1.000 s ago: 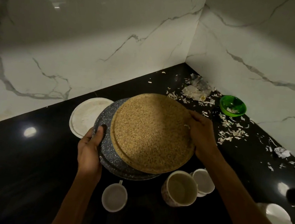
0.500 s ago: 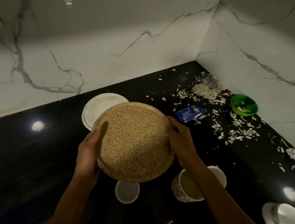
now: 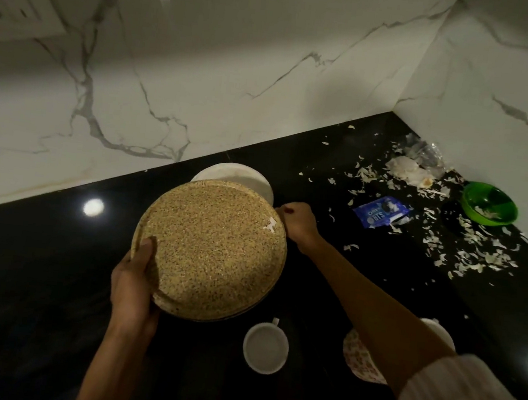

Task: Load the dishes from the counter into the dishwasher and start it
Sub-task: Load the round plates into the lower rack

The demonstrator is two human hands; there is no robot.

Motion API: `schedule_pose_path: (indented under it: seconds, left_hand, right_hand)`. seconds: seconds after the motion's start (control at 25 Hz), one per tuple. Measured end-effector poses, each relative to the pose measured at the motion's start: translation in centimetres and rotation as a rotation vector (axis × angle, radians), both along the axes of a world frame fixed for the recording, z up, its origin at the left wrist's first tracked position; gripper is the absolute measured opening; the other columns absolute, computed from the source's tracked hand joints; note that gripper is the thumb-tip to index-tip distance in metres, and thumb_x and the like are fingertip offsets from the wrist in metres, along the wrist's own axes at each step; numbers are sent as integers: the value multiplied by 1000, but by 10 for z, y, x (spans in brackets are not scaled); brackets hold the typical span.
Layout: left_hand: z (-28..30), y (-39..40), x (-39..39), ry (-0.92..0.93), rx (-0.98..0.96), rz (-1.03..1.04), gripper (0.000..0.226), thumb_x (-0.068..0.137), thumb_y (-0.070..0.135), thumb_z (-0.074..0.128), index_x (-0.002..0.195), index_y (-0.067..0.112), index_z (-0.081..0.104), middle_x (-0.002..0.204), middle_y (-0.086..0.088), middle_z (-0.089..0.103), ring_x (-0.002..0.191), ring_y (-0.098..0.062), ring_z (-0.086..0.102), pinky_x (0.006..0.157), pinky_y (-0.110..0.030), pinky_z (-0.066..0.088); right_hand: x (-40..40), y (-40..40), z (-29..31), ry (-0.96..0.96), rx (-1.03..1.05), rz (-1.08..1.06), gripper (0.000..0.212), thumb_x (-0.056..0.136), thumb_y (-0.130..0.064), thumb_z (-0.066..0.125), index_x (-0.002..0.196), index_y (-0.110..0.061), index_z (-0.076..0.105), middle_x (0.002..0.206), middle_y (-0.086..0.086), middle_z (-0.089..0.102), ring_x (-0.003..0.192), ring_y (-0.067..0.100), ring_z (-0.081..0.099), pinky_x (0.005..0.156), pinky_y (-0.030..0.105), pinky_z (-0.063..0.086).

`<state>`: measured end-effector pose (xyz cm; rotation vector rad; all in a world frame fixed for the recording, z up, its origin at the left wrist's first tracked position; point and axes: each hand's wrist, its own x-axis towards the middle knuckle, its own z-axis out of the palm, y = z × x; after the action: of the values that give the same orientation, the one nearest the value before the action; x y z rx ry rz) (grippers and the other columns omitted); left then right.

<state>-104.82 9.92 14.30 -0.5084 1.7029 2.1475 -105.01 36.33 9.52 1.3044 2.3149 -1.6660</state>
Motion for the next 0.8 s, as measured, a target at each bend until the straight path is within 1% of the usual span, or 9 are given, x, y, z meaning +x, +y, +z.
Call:
schedule_pose_path:
  seconds: [0.12,0.16,0.28,0.36,0.44,0.52,0.56,0.64,0.8]
  left_hand:
    - [0,0,-9,4,-3,18,31,99,30,51,125,15,59,115,-6,69,106,-23,66,91,-41,51]
    - [-1,0,-12,-2,-1,29,34,99,30,51,127,13,59,116,-7,70,106,-24,66,91,-41,51]
    - [-4,1,-15,-27,13,53,37,98,30,52,129,11,59,115,-9,70,106,-25,67,92,-43,51]
    - [-6,0,-18,-35,15,67,37,98,29,52,129,11,59,115,-9,70,106,-25,66,92,-43,51]
    - [-7,-1,-19,-35,20,69,37,99,29,51,130,11,58,115,-8,70,106,-25,66,90,-42,52]
    - [-7,-2,-19,-28,26,67,36,99,29,51,129,11,58,116,-8,70,106,-24,66,89,-41,52]
    - [-7,-3,-19,-25,28,66,35,99,29,50,129,12,58,116,-8,70,106,-24,66,90,-41,52]
    - [-6,-3,-17,-23,31,62,34,99,28,50,129,12,58,117,-8,69,108,-25,66,93,-44,51]
    - [-2,1,-10,-31,37,45,37,99,28,50,131,10,57,118,-10,69,110,-27,65,98,-47,49]
  right_hand:
    - [-32,0,-13,-122,148,24,9,96,-18,58,90,-11,61,93,9,61,76,16,56,50,23,36]
    - [-41,0,-17,-160,189,30,8,97,-17,56,94,-12,61,98,10,61,78,16,57,53,23,37]
    - [-55,0,-20,-261,265,20,23,99,-15,50,117,-6,61,116,9,62,101,23,62,68,29,43]
    - [-59,1,-22,-249,226,-8,27,98,-18,53,119,-2,58,114,8,61,103,24,61,71,31,44]
    - [-61,3,-22,-152,107,-59,35,96,-27,56,117,1,57,111,7,62,95,22,62,63,27,47]
    - [-57,5,-14,-17,4,-133,39,97,-28,50,124,0,52,110,8,60,88,19,60,52,21,45]
    - [-52,5,-7,46,13,-160,38,98,-24,47,127,0,47,111,7,57,91,18,58,56,22,46]
    - [-35,6,16,189,152,-208,32,101,-17,41,131,-6,42,117,7,52,100,18,53,74,26,47]
    - [6,24,73,488,469,-408,34,104,-13,36,137,-8,44,137,9,52,121,16,51,99,24,40]
